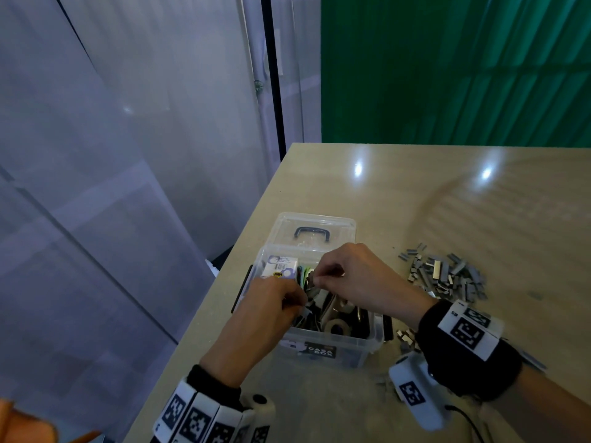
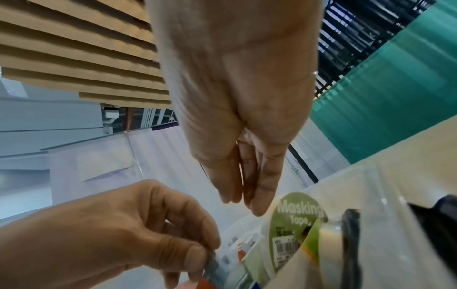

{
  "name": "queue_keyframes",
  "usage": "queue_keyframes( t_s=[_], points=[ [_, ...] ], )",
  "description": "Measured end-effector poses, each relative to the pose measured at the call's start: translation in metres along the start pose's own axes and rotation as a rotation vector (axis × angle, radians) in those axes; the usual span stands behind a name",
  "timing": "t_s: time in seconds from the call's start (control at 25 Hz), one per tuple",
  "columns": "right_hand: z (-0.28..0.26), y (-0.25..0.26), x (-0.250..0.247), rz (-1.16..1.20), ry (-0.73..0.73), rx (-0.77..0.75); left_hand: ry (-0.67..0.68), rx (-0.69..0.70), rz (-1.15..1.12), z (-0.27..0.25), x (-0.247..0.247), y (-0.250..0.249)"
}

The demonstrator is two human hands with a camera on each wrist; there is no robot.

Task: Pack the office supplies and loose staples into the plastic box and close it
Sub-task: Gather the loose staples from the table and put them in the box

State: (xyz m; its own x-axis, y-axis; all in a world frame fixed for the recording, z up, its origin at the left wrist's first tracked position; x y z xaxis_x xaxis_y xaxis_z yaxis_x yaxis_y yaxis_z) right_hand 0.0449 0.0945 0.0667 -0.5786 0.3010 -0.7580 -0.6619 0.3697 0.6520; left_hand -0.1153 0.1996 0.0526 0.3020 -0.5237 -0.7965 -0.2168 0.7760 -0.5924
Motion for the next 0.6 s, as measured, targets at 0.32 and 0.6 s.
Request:
queue_keyframes(
  t_s=[0.32,0.6],
  points=[
    [-0.027,-0.041,-0.043,0.008,-0.028,0.071,-0.082,0.049,0.018,0.019,0.003,-0.032],
    [-0.060,-0.112,-0.087,0.042,-0.087,0.182,-0.052,0.213,-0.031,0.054,0.061,-0.114]
  ],
)
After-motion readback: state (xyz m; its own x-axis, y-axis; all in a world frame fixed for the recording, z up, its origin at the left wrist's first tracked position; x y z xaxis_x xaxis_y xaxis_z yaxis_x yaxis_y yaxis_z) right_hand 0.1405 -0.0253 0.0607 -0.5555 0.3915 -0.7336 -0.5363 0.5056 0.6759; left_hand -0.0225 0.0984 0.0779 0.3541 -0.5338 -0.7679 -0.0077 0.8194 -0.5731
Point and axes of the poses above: each hand's wrist, its own z-axis towards the middle knuckle, its own x-axis out of the palm, y = z × x, the point moved 1 cm from there along z, towards the middle knuckle, and after that the axes turned 10 degrees about x, right-handed, at the moved point
